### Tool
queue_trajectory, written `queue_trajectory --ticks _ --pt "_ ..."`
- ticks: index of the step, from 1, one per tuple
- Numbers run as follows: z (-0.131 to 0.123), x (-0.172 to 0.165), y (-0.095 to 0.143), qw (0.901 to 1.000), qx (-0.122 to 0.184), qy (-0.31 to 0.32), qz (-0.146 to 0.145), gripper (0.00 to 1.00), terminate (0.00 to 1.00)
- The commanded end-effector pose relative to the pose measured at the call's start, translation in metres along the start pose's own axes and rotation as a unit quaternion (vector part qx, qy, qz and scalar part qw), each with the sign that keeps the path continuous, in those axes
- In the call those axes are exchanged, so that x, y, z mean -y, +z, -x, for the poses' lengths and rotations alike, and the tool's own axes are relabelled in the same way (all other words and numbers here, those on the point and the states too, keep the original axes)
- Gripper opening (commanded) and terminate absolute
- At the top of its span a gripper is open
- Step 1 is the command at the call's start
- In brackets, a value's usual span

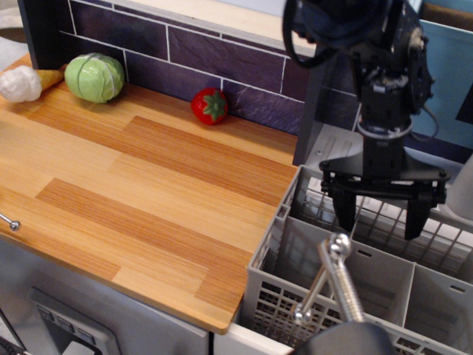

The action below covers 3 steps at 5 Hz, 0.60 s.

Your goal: Move drying rack out of sink

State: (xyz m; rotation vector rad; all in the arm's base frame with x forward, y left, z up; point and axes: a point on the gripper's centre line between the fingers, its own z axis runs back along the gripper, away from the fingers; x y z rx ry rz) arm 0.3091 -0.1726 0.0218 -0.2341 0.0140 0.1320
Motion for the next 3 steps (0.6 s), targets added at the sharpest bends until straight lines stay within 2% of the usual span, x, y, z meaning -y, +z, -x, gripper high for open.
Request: queue_trajectory --ticks 1,2,3 --pt "-0.0056 0.0099 -0.0054 0.9997 0.019 -0.012 -0.010 1.00 0.00" --pt "-0.0090 0.0091 -0.0042 0.9998 0.017 -0.006 -0.012 0.00 0.00" --pt "-0.0096 0.0089 -0.0009 0.9998 0.017 -0.008 -0.012 0.00 0.00"
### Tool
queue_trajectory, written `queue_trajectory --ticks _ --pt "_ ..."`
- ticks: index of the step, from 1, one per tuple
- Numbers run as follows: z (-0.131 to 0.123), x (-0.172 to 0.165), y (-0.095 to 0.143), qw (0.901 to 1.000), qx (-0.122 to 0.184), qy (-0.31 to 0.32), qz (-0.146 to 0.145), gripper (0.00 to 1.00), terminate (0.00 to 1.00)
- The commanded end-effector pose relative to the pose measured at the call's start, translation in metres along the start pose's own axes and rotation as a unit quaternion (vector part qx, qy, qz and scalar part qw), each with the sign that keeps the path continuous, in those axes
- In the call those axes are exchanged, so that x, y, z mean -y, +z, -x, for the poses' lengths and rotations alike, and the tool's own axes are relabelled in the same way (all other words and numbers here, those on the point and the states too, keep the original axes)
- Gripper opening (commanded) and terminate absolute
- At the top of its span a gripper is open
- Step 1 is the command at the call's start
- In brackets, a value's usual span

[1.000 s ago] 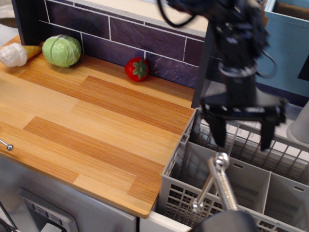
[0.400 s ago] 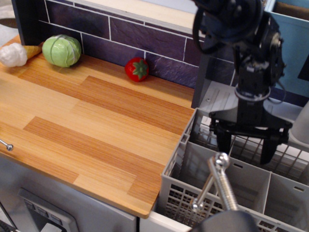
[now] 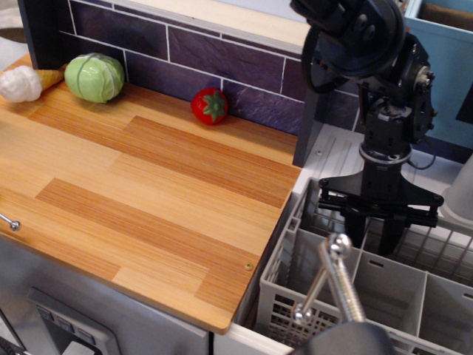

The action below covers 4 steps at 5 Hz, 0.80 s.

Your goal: Move drying rack out of sink

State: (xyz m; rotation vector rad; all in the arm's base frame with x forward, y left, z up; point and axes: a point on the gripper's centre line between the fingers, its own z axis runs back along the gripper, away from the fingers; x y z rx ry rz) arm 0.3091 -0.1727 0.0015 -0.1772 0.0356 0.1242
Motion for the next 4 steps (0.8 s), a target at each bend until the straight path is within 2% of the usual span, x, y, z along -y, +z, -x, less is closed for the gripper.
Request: queue_trajectory --ticks 1,2,3,4 --pt "-0.007 0.012 0.026 0.9993 0.031 -0.005 0.020 0.00 0.00" --pt "-0.007 0.013 0.036 0.9991 0.034 -0.011 0.023 0.00 0.00" --pt "0.002 0.020 0.078 0.9977 0.031 -0.022 0.057 0.00 0.00" --pt "0.012 0.022 0.125 0.9949 0.049 -0.035 0.081 0.00 0.00"
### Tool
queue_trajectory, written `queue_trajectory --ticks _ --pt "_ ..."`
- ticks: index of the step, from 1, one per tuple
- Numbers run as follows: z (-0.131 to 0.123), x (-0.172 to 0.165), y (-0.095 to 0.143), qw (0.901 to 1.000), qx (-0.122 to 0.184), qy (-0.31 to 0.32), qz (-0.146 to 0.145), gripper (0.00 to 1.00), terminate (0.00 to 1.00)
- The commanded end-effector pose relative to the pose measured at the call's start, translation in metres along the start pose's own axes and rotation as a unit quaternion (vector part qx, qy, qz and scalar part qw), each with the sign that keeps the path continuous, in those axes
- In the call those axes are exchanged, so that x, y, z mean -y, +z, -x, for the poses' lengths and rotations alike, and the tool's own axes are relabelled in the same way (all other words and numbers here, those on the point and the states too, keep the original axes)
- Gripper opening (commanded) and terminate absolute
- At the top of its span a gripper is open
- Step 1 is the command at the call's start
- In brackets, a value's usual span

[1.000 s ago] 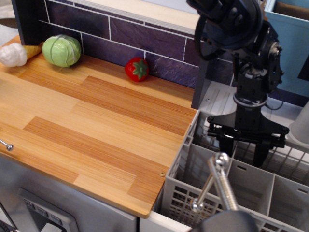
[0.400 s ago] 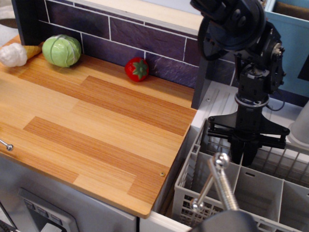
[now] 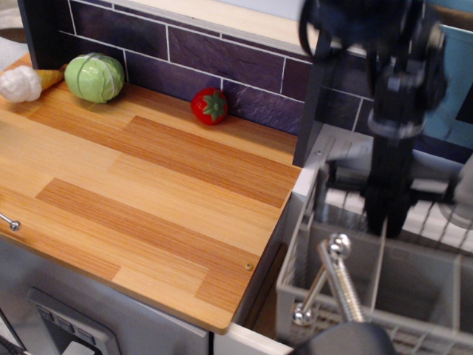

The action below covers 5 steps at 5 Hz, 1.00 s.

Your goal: Move drying rack out of sink

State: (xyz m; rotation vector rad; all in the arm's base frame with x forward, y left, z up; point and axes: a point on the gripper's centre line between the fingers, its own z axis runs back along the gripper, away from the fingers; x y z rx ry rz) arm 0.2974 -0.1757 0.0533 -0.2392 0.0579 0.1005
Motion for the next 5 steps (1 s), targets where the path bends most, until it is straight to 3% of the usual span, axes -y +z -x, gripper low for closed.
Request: queue_trajectory --ticks 1,3,5 --pt "0.003 0.007 0.104 0.9955 0.062 -0.045 0.054 0.00 0.00" --pt "-0.007 -0.073 0.136 0.9959 0.064 -0.064 0.002 0.00 0.00" --pt "-0.019 -0.170 0.148 0.9961 0.042 -0.060 -0.048 0.00 0.00"
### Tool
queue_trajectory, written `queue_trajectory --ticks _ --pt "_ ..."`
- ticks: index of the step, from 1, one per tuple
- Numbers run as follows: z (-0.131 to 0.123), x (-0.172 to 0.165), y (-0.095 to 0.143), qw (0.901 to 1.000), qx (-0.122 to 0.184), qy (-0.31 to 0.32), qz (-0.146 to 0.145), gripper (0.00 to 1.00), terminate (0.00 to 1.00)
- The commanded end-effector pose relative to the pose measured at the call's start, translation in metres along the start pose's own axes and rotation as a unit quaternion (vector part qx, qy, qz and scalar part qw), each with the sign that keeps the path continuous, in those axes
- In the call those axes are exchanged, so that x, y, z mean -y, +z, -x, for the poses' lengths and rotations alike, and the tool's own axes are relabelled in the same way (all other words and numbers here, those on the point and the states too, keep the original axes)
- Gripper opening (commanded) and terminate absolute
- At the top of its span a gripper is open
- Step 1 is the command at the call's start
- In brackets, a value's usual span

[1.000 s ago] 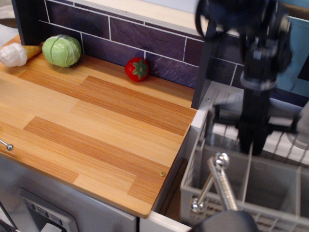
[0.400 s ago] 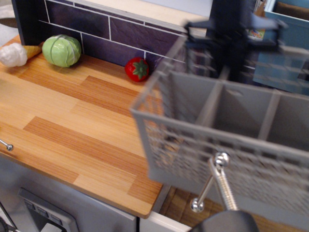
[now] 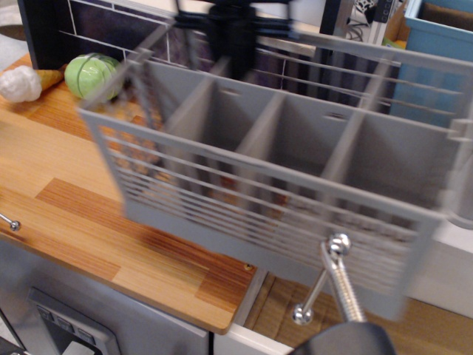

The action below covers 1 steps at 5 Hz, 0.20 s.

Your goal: Move drying rack out of sink

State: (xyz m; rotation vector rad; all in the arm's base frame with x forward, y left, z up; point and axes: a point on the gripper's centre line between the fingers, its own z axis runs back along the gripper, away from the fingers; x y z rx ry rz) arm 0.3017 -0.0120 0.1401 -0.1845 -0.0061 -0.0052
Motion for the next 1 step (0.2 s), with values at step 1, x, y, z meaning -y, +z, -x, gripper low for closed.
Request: queue_trajectory --ticks 1 --pt "-0.0087 -0.0791 0.0349 0.9996 -0.013 -0.003 -0.023 0.00 1.00"
